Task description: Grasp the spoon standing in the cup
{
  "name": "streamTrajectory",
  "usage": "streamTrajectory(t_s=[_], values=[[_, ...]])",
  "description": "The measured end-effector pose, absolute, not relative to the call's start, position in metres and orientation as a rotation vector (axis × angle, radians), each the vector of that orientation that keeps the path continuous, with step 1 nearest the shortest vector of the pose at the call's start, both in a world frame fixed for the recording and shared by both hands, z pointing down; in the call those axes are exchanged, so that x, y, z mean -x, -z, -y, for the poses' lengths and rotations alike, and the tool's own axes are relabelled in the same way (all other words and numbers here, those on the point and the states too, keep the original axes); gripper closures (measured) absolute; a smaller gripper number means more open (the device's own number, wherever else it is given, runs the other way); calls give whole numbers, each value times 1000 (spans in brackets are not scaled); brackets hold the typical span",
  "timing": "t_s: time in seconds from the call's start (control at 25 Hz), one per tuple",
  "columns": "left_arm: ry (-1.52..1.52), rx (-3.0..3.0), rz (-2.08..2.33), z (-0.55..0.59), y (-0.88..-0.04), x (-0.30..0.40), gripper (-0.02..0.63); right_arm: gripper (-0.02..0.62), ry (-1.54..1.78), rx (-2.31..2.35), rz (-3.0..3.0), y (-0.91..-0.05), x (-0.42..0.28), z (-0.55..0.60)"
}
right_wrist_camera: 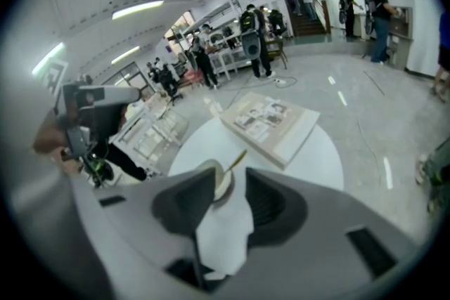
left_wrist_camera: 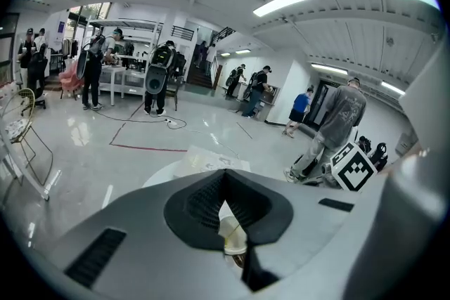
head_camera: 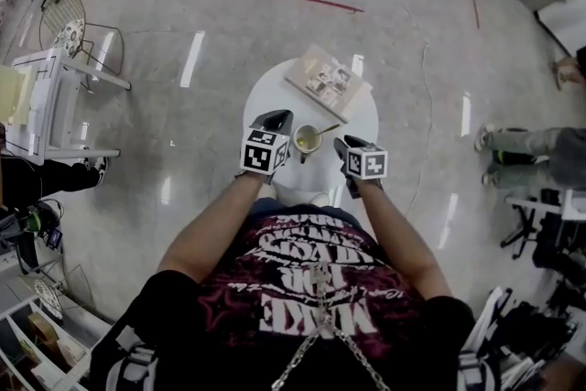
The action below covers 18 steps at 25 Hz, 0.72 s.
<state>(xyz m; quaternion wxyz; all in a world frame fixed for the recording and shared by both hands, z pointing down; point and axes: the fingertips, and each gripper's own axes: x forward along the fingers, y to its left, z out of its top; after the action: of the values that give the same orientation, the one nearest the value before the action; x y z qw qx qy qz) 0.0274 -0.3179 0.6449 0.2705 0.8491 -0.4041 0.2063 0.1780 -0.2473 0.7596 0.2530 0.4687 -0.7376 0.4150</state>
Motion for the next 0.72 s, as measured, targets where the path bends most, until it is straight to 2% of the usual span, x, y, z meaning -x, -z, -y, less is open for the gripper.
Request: streamTrajectory(t_s=[0.16, 0.32, 0.44, 0.6, 0.72], values=[[-530, -2315, 1100, 320, -631, -35, 581, 460, -1079, -1368, 2094, -720, -190, 253], [-495, -2370, 1126, 326, -612, -34, 581, 470, -945, -1478, 2317, -640, -185, 265], [-460, -2381, 1139, 325, -599, -33, 581, 528, -754, -1562, 2398, -585, -188, 271], [-389, -2462, 1222, 327, -559, -31, 581, 551, -404, -1641, 2461, -520, -199, 276], [-317, -2534, 1283, 325, -522, -33, 581, 554, -279, -1685, 2501, -485, -204, 271]])
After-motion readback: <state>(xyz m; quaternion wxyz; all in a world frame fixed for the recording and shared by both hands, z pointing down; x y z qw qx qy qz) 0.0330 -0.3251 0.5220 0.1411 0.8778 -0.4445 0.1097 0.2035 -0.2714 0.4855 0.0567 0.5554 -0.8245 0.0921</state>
